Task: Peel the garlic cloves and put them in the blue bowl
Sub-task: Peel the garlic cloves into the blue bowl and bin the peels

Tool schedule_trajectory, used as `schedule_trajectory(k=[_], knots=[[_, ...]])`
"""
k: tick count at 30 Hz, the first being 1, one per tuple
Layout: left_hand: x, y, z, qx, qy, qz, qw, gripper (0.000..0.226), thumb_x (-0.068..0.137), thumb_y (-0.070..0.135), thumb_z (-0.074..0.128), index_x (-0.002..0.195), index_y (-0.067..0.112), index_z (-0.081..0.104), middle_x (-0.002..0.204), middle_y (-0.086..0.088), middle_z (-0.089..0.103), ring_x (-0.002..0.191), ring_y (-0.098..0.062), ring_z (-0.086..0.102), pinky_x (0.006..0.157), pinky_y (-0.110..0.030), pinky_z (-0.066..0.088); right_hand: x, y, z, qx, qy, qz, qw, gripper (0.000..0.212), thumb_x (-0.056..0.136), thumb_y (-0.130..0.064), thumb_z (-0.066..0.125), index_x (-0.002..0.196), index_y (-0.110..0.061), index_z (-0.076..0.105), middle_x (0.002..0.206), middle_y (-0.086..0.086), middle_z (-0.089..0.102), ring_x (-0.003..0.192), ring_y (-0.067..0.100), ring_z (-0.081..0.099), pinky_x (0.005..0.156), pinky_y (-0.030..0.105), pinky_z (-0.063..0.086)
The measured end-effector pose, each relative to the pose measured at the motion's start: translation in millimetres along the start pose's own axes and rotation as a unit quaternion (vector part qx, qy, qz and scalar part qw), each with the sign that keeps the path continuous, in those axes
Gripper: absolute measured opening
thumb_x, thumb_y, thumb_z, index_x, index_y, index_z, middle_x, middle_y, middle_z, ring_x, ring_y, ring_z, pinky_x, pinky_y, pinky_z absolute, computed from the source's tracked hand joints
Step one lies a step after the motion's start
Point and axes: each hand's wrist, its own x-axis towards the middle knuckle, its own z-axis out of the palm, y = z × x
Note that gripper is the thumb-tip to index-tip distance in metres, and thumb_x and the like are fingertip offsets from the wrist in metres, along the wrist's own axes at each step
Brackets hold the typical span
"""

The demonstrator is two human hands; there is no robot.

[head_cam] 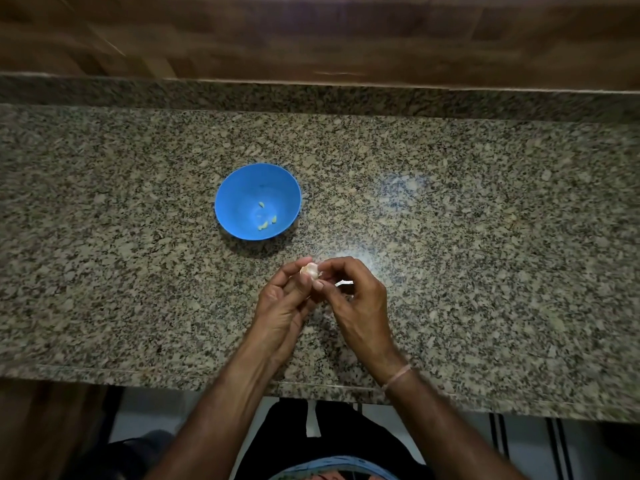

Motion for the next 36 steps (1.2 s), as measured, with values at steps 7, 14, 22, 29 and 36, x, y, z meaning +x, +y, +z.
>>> schedule_trajectory(k=[7,14,22,29,36], knots=[[-6,-6,-2,0.003,-0.027,0.002,1.0,0.068,0.077,0.027,0.086,0.138,0.007,0.062,0.139,-0.021,0.065,0.131,-0.035,0.062,0.11,-0.04,0.052,-4,-4,-3,0.023,0.001,0.01,1.0,0.017,0.091,-0.019,0.081,0.105,-0.015,0.072,0.1,-0.004,0.074,0.093,0.017,0.071,0.08,0.027,0.06],[-11,-3,1,0.024,-0.013,0.003,1.0,0.044,0.087,0.007,0.066,0.131,0.006,0.064,0.131,-0.017,0.071,0.122,-0.023,0.067,0.1,-0.029,0.056,-5,-5,-3,0.092,0.0,0.049,0.995,0.011,0.093,-0.012,0.078,0.103,-0.014,0.073,0.105,0.001,0.076,0.098,0.023,0.074,0.084,0.05,0.063],[-16,-3,-1,0.044,-0.01,0.0,0.999,0.046,0.088,0.002,0.065,0.134,-0.002,0.061,0.125,-0.024,0.072,0.122,-0.03,0.069,0.099,-0.029,0.058,-8,-7,-3,0.071,-0.009,0.06,0.996,0.011,0.089,-0.006,0.079,0.095,-0.011,0.071,0.089,-0.004,0.072,0.082,0.007,0.067,0.075,0.021,0.055],[-15,-8,-4,0.067,0.006,-0.009,0.998,0.046,0.086,0.006,0.069,0.132,0.002,0.064,0.124,-0.02,0.074,0.123,-0.028,0.069,0.095,-0.029,0.059,-8,-2,-3,0.056,-0.031,0.084,0.994,0.01,0.091,-0.003,0.077,0.094,-0.008,0.069,0.086,-0.001,0.07,0.078,0.003,0.064,0.07,0.018,0.054],[-10,-10,-5,0.084,0.011,-0.031,0.996,0.045,0.084,0.009,0.07,0.129,0.004,0.066,0.118,-0.015,0.077,0.117,-0.026,0.072,0.096,-0.029,0.059,-7,14,-1,0.061,-0.028,0.14,0.988,0.009,0.092,-0.01,0.078,0.097,-0.014,0.072,0.092,0.003,0.073,0.086,0.015,0.07,0.076,0.027,0.06]])
